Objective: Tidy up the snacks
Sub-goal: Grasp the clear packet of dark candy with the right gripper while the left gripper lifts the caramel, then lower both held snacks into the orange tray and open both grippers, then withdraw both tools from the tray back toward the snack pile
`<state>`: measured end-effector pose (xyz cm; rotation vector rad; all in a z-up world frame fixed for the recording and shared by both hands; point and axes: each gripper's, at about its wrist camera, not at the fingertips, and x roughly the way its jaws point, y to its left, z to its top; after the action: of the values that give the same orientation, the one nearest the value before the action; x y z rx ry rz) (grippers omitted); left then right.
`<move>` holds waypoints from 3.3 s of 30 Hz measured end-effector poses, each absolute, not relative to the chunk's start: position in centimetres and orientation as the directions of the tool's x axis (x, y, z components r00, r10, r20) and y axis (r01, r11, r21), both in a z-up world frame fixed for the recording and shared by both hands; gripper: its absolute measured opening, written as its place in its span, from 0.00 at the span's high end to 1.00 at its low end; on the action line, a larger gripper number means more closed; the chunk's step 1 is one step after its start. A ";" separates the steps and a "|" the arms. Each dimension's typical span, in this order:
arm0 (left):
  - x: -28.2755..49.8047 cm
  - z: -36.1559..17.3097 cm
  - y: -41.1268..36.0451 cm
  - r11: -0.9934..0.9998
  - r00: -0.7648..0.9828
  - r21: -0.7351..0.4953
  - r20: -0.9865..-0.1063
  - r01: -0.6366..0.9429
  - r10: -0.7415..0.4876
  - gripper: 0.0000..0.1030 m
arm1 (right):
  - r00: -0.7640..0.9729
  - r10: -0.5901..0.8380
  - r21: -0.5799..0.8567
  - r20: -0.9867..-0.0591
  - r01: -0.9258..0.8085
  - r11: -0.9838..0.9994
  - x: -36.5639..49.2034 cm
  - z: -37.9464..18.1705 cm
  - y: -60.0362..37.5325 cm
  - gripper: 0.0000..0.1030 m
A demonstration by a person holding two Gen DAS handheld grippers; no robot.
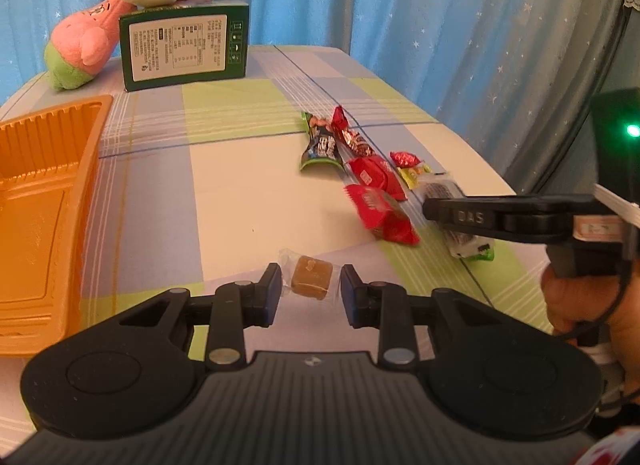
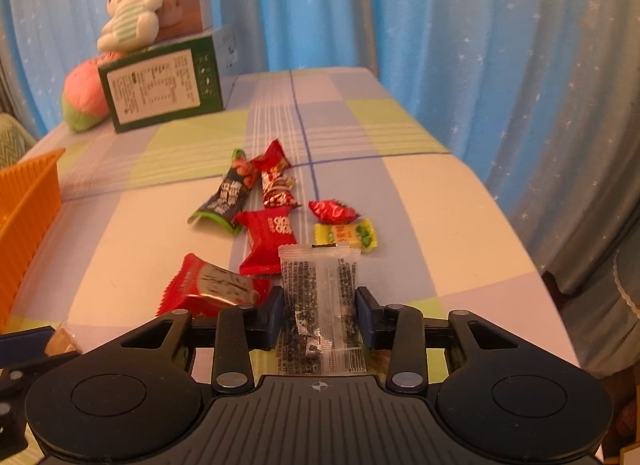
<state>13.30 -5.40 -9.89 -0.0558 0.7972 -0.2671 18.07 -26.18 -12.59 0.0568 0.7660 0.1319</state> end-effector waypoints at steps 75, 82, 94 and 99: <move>12.8 -4.4 21.1 0.996 0.674 -0.086 -0.735 0.010 -0.070 0.53 | 0.515 0.494 0.304 -0.700 -0.411 0.860 16.9 -6.6 1.1 0.63; 11.8 -4.0 22.1 0.996 0.677 -0.086 -0.734 -0.009 -0.057 0.48 | 0.503 0.534 0.351 -0.679 -0.415 0.839 16.8 -6.4 1.5 0.63; 9.3 -1.2 21.1 0.993 0.715 -0.119 -0.696 -0.019 -0.070 0.37 | 0.575 0.528 0.391 -0.625 -0.354 0.850 15.6 -4.2 -2.9 0.49; 8.4 0.5 18.4 0.992 0.735 -0.121 -0.672 0.019 -0.096 0.34 | 0.622 0.453 0.357 -0.639 -0.282 0.891 13.9 -3.5 -7.5 0.49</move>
<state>8.41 18.39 0.48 -0.1089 0.7433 -0.0635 13.87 -7.45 -3.50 0.2315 0.7949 0.4260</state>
